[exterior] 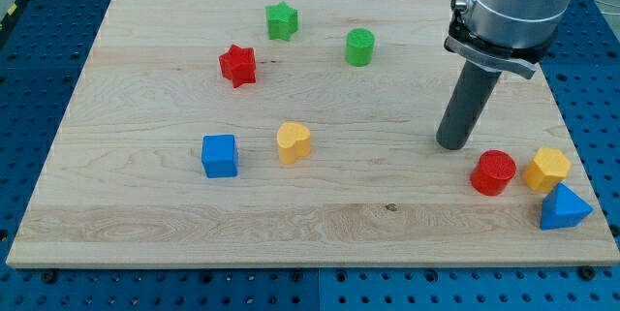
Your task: Move the red circle to the bottom left side of the yellow hexagon
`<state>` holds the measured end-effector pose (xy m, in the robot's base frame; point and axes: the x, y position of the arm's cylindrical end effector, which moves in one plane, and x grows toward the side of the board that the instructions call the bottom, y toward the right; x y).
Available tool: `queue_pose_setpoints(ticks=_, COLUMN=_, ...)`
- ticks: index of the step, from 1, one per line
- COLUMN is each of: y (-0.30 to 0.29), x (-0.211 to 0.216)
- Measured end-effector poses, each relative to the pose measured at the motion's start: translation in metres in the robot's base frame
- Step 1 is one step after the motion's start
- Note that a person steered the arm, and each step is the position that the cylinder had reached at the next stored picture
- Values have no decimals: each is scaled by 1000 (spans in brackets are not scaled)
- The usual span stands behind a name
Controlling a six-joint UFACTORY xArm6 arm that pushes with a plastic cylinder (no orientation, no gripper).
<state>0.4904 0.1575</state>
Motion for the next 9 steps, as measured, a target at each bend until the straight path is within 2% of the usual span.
queue_pose_setpoints(ticks=2, y=12, x=42)
queue_pose_setpoints(ticks=5, y=16, x=65)
queue_pose_setpoints(ticks=6, y=19, x=65)
queue_pose_setpoints(ticks=9, y=29, x=5)
